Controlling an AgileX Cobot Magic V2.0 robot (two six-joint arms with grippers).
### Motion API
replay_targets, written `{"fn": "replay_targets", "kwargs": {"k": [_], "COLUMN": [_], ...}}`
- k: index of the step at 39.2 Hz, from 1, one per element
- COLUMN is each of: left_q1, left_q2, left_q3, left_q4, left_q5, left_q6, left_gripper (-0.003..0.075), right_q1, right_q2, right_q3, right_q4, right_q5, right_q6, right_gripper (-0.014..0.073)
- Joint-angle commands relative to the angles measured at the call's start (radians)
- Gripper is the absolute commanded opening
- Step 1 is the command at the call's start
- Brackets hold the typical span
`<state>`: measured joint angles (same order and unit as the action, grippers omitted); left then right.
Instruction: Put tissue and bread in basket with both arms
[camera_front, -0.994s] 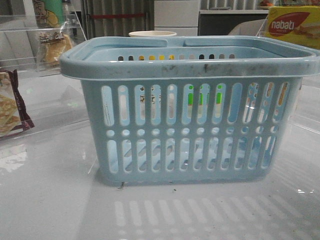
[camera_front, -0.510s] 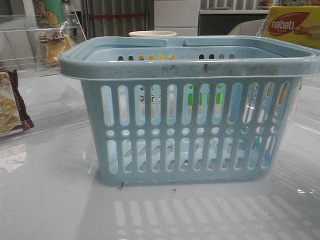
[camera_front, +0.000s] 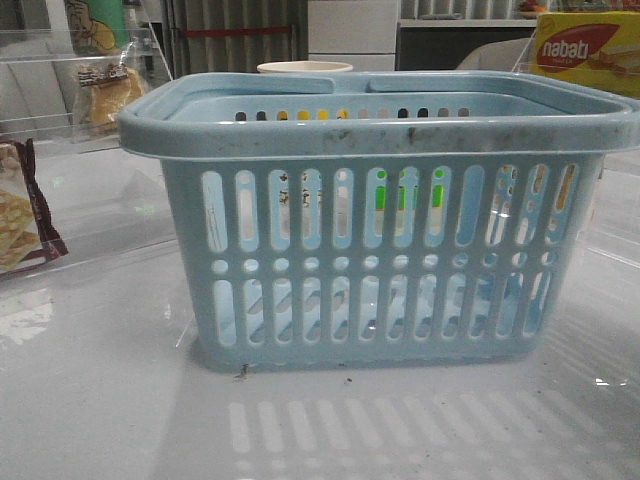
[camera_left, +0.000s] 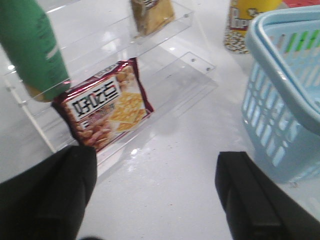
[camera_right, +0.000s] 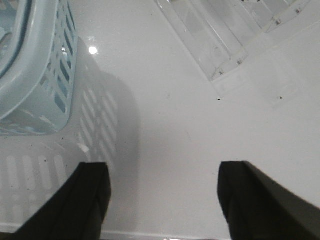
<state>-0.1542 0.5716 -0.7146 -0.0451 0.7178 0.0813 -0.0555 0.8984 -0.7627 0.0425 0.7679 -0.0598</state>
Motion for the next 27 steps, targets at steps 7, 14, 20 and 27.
{"fn": "replay_targets", "kwargs": {"k": [7, 14, 20, 27], "left_q1": [-0.240, -0.259, -0.259, -0.259], "left_q2": [0.010, 0.010, 0.010, 0.010], "left_q3": [-0.028, -0.028, -0.028, -0.028], "left_q4": [-0.009, -0.010, -0.010, -0.010], "left_q5": [-0.088, -0.088, -0.088, -0.088], "left_q6": [-0.002, -0.002, -0.002, -0.002], "left_gripper": [0.0559, 0.0559, 0.0559, 0.0559], "right_q1": [-0.154, -0.169, -0.169, -0.169], "right_q2": [0.194, 0.469, 0.631, 0.774], "right_q3": [-0.165, -0.404, -0.551, -0.679], "right_q4": [-0.009, -0.002, -0.003, -0.005], "right_q5": [-0.167, -0.160, -0.161, -0.173], "right_q6": [0.011, 0.011, -0.006, -0.010], "right_gripper": [0.0573, 0.0573, 0.0573, 0.0573]}}
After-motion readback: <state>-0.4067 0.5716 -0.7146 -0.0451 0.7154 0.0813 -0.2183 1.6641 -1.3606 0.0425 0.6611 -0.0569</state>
